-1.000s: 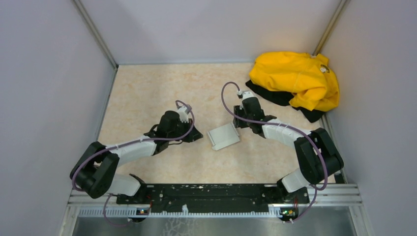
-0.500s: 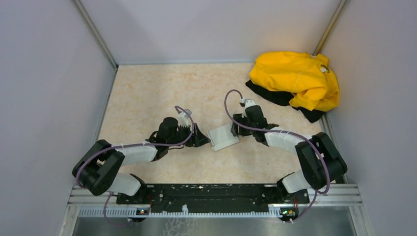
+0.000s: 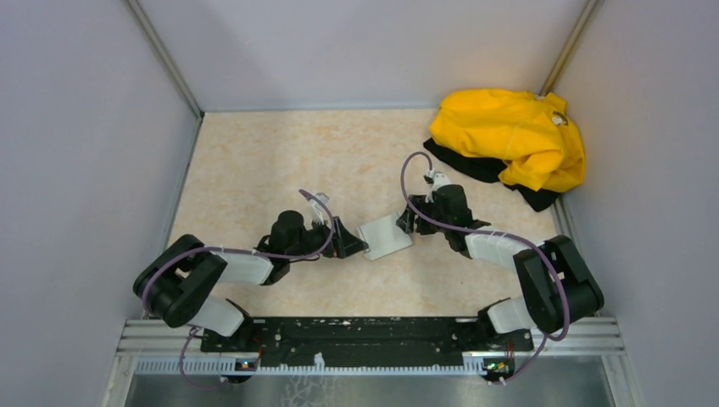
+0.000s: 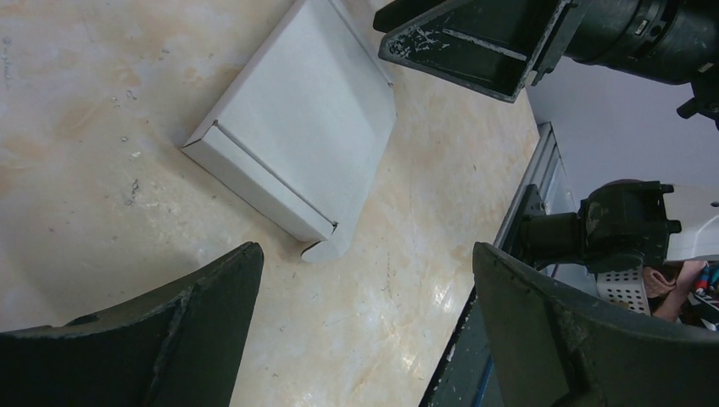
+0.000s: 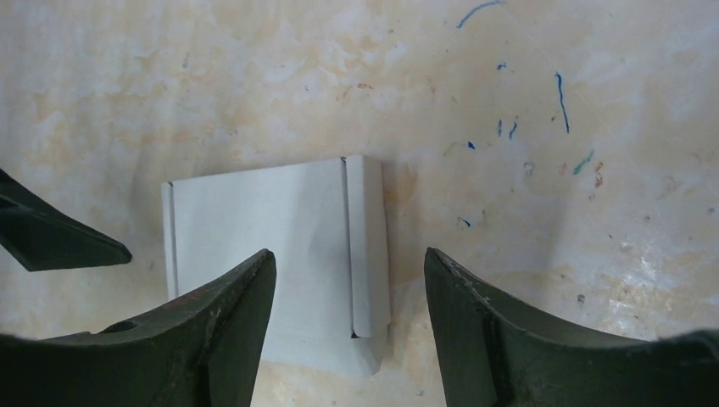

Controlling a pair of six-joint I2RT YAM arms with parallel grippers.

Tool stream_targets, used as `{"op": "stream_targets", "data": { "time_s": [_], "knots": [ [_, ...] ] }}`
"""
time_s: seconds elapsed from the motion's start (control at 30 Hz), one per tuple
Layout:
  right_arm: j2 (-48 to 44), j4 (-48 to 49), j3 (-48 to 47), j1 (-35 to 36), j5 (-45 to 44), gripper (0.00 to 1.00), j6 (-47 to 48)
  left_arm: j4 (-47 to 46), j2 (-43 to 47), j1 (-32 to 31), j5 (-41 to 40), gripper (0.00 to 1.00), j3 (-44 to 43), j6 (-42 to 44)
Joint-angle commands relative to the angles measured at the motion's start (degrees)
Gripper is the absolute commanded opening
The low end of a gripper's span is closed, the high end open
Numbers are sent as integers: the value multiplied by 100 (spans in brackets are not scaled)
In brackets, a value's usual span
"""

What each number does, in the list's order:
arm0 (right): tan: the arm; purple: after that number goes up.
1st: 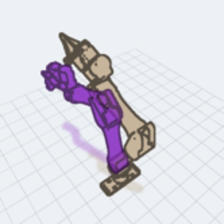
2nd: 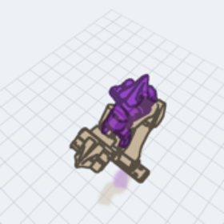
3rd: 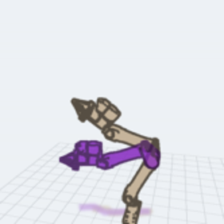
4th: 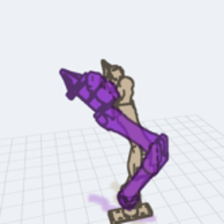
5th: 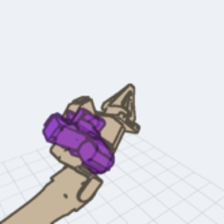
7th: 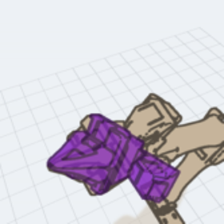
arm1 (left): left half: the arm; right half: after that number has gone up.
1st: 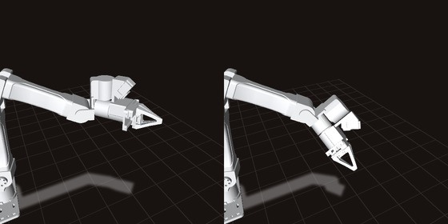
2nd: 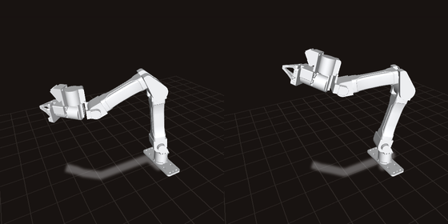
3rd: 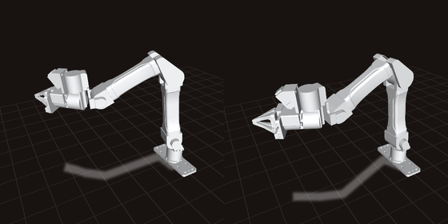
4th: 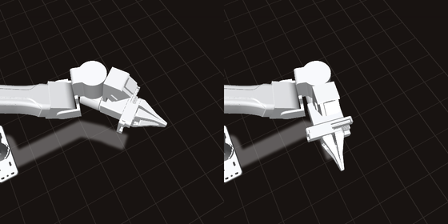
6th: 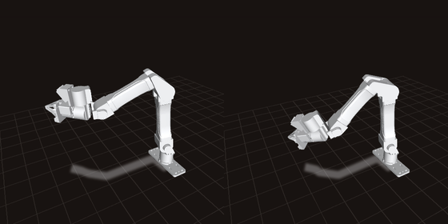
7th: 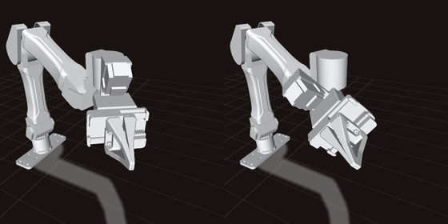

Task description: Fold the paper box

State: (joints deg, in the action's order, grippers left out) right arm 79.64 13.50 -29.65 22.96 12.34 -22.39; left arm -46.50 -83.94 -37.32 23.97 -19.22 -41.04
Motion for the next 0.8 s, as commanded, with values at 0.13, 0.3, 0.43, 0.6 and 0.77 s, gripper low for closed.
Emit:
{"op": "stream_targets", "data": {
  "time_s": [0.13,0.3,0.43,0.6,0.77],
  "knots": [
    [-79,693,58,-37,507,65,-176,-778,-212,-184,113,99,112,-249],
    [-202,605,118,-37,511,65,-173,-894,-379,-225,126,99,88,-291],
    [-266,609,230,-37,538,65,-201,-913,-450,-264,119,99,48,-295],
    [-270,726,361,-37,592,65,-271,-939,-593,-324,97,99,-26,-287],
    [-233,815,404,-37,659,65,-300,-982,-823,-335,69,99,-128,-247]
  ]
}}
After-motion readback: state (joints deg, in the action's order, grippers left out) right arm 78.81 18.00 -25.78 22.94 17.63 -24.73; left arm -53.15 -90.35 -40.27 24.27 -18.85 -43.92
